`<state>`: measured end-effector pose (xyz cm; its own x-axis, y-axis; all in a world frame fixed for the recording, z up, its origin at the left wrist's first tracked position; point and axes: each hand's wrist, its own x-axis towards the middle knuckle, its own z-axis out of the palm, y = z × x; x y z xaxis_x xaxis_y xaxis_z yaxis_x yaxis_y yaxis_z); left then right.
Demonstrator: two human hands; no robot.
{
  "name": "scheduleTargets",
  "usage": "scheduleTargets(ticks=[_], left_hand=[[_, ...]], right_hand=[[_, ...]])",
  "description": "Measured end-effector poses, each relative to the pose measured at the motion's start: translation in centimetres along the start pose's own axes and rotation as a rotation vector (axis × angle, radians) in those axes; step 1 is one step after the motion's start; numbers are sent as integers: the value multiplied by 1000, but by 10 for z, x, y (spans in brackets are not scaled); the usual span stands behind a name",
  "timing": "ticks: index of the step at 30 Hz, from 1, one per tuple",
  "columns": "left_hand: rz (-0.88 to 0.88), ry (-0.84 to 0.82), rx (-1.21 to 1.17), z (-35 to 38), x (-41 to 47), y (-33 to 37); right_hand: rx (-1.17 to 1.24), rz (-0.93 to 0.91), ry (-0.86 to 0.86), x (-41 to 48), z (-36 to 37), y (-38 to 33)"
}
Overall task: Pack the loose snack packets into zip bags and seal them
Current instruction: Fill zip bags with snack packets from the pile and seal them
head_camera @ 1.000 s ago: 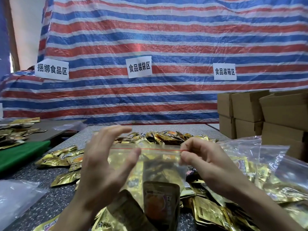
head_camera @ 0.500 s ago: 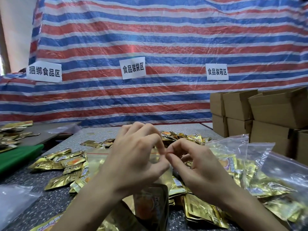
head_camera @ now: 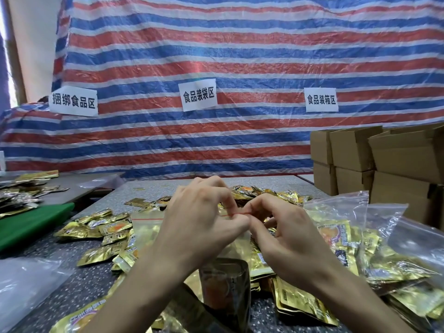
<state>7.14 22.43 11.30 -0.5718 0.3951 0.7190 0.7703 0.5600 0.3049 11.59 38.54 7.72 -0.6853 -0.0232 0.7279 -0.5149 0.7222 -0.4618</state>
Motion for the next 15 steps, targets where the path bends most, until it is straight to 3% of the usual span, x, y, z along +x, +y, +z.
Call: scheduleTargets(ticks=[15], left_hand=[[14,44,85,-4,-15,-17]], right_hand=[[-5,21,21,-7,-1,1]])
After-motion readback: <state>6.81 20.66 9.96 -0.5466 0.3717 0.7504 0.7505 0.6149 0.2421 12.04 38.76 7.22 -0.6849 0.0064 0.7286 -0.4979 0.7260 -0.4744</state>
